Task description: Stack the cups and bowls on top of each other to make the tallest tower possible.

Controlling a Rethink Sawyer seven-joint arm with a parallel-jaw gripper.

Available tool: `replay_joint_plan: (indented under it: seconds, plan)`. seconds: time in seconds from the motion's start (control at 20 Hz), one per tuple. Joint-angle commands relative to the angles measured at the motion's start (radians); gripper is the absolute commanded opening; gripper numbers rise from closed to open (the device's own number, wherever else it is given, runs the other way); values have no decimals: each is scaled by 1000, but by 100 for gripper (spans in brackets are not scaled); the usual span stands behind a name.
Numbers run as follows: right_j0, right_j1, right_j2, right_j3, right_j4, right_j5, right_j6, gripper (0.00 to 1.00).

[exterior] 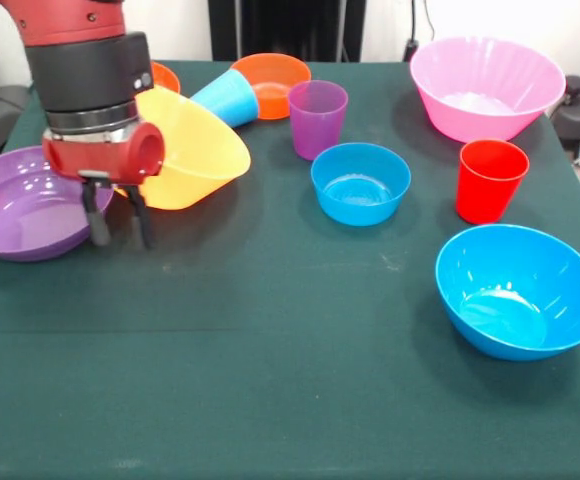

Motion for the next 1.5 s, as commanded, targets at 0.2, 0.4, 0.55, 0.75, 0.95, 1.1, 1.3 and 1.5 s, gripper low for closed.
replay_joint_plan:
  seconds: [0.2,0.4,0.55,0.75,0.95,1.1,1.3,1.5]
  plan:
    - [12,49,-33,-40,88,392,-383,100]
    - [14,39,-53,-45,84,412,-356,100]
    - [0,33,-43,-50,60,409,-390,100]
    - [2,16,-47,-57,19,382,-393,100]
    - [4,12,-47,-57,7,384,-407,100]
    - [4,12,-47,-47,12,399,-414,100]
    - [7,35,-43,-49,45,437,-406,100]
    - [-2,53,-13,3,114,471,-392,100]
